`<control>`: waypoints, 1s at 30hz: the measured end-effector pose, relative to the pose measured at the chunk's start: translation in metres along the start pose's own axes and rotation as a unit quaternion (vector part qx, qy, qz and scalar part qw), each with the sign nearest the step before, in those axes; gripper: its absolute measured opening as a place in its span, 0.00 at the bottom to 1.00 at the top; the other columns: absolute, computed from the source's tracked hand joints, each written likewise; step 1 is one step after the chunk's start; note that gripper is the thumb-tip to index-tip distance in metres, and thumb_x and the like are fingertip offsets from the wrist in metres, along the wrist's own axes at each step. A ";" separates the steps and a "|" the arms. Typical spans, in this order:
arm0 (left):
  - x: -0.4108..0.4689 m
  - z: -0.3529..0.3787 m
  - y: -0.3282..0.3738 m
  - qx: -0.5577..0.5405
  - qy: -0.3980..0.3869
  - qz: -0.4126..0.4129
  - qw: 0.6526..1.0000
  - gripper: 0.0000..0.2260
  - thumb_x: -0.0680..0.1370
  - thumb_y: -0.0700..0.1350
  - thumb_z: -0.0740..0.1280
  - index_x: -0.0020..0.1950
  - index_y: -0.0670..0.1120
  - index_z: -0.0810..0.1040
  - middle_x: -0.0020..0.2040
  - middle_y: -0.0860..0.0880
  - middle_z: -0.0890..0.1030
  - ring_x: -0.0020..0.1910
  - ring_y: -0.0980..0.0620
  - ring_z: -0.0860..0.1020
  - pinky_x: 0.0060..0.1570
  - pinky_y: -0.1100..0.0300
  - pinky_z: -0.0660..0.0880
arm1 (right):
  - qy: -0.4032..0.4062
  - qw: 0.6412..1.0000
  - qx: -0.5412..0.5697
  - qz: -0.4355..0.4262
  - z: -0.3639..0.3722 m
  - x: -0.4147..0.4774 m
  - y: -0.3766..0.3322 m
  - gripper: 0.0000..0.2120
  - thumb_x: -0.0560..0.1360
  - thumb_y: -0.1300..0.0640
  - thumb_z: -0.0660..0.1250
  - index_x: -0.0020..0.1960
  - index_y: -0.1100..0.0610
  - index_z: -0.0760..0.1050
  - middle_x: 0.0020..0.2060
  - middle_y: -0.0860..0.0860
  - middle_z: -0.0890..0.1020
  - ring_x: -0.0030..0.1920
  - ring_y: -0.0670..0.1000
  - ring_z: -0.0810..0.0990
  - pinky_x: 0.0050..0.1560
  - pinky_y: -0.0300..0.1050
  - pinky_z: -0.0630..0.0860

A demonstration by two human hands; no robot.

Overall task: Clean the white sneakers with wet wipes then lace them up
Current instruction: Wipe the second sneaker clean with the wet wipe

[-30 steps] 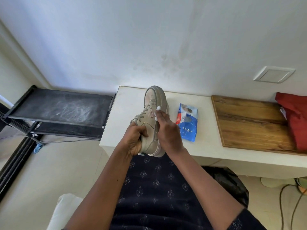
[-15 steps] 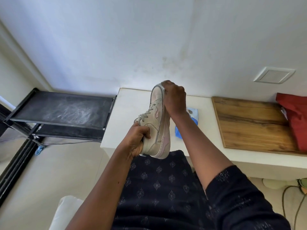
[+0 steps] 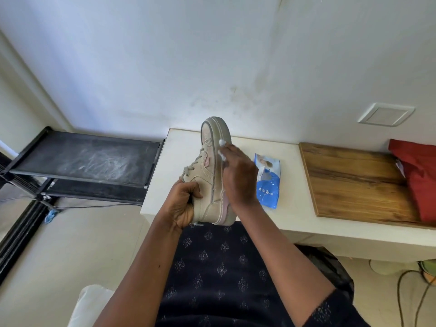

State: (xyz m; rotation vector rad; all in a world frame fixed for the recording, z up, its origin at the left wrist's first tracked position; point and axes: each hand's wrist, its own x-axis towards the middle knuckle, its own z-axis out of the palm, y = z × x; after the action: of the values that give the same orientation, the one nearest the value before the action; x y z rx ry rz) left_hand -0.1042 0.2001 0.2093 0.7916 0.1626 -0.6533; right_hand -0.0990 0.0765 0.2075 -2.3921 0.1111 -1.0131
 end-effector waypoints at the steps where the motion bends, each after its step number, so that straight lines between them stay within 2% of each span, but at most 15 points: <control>1: -0.001 0.000 0.002 -0.005 0.001 0.003 1.000 0.28 0.65 0.24 0.45 0.58 0.35 0.74 0.43 0.39 0.83 0.41 0.41 0.83 0.37 0.50 0.80 | -0.008 1.000 0.004 0.000 -0.003 -0.010 -0.002 0.11 0.72 0.66 0.61 0.49 0.65 0.81 0.48 0.57 0.84 0.47 0.55 0.83 0.50 0.44 0.78; 3: -0.002 -0.001 0.007 -0.002 0.003 0.012 1.000 0.27 0.66 0.24 0.45 0.55 0.36 0.76 0.42 0.40 0.83 0.41 0.42 0.83 0.37 0.51 0.80 | -0.034 0.999 0.016 0.000 -0.010 -0.027 -0.005 0.10 0.70 0.67 0.66 0.49 0.66 0.81 0.44 0.58 0.84 0.43 0.56 0.84 0.44 0.47 0.81; 5: -0.002 -0.003 0.011 0.023 0.013 0.013 1.000 0.26 0.66 0.23 0.45 0.54 0.36 0.76 0.41 0.40 0.83 0.40 0.42 0.82 0.36 0.53 0.80 | -0.053 0.998 0.021 0.006 -0.014 -0.031 -0.007 0.10 0.69 0.67 0.65 0.47 0.66 0.82 0.41 0.58 0.84 0.39 0.57 0.84 0.40 0.48 0.82; 10: -0.002 -0.003 0.014 0.045 0.016 -0.019 0.999 0.25 0.67 0.24 0.46 0.55 0.35 0.75 0.41 0.40 0.82 0.38 0.43 0.82 0.37 0.50 0.81 | -0.025 0.999 0.031 0.027 -0.009 -0.006 -0.007 0.04 0.69 0.66 0.68 0.40 0.64 0.82 0.34 0.57 0.83 0.34 0.56 0.81 0.36 0.47 0.80; 13: -0.002 -0.004 0.017 0.059 0.009 -0.023 0.998 0.24 0.67 0.24 0.46 0.55 0.34 0.74 0.40 0.39 0.82 0.37 0.42 0.82 0.34 0.50 0.80 | -0.003 0.999 0.044 0.028 -0.006 0.011 -0.009 0.05 0.68 0.69 0.70 0.40 0.62 0.83 0.35 0.55 0.84 0.34 0.54 0.81 0.38 0.44 0.79; 17: -0.005 -0.004 0.016 0.066 0.001 -0.018 0.998 0.24 0.66 0.24 0.47 0.54 0.34 0.75 0.42 0.38 0.81 0.39 0.40 0.82 0.37 0.49 0.81 | 0.014 0.998 0.038 0.043 -0.004 0.038 -0.010 0.05 0.70 0.66 0.69 0.41 0.61 0.83 0.35 0.56 0.84 0.34 0.56 0.81 0.38 0.42 0.73; 22: -0.004 -0.002 0.010 0.070 0.001 -0.013 0.997 0.23 0.62 0.25 0.52 0.53 0.34 0.76 0.40 0.39 0.82 0.37 0.41 0.82 0.35 0.50 0.80 | -0.072 0.991 -0.019 0.108 -0.001 0.080 -0.006 0.11 0.74 0.65 0.60 0.43 0.67 0.81 0.41 0.62 0.83 0.44 0.64 0.79 0.44 0.52 0.75; 24: -0.005 -0.003 0.008 0.075 0.004 -0.011 0.997 0.26 0.57 0.27 0.55 0.52 0.35 0.76 0.41 0.39 0.81 0.38 0.41 0.82 0.36 0.49 0.80 | -0.085 0.988 -0.038 0.126 0.000 0.093 -0.005 0.13 0.74 0.67 0.58 0.48 0.66 0.81 0.46 0.62 0.83 0.49 0.63 0.77 0.47 0.50 0.75; 26: -0.006 -0.003 0.006 0.073 0.006 -0.013 0.997 0.26 0.57 0.27 0.54 0.53 0.35 0.76 0.41 0.38 0.81 0.37 0.40 0.81 0.37 0.48 0.81 | -0.104 0.985 -0.048 0.125 0.000 0.102 -0.001 0.14 0.73 0.68 0.58 0.50 0.63 0.81 0.48 0.59 0.83 0.51 0.62 0.76 0.48 0.46 0.72; 28: -0.006 -0.005 0.006 0.076 0.012 -0.010 0.997 0.24 0.60 0.25 0.53 0.52 0.34 0.76 0.40 0.39 0.81 0.37 0.40 0.81 0.39 0.47 0.81 | -0.121 0.988 -0.033 0.096 0.000 0.107 0.004 0.14 0.72 0.68 0.59 0.47 0.62 0.82 0.45 0.58 0.84 0.48 0.62 0.78 0.46 0.45 0.73; 30: -0.005 -0.007 0.005 0.076 0.021 -0.001 0.997 0.25 0.58 0.27 0.54 0.52 0.35 0.77 0.41 0.39 0.81 0.40 0.39 0.81 0.42 0.44 0.79 | -0.126 0.990 -0.015 0.062 -0.001 0.104 0.009 0.13 0.71 0.68 0.60 0.44 0.61 0.83 0.41 0.59 0.84 0.43 0.62 0.79 0.44 0.47 0.75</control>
State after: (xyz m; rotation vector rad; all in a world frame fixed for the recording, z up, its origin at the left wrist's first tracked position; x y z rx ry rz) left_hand -0.1046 0.2102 0.2091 0.9525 0.1527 -0.6573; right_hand -0.0238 0.0398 0.2707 -2.4829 0.1814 -0.6515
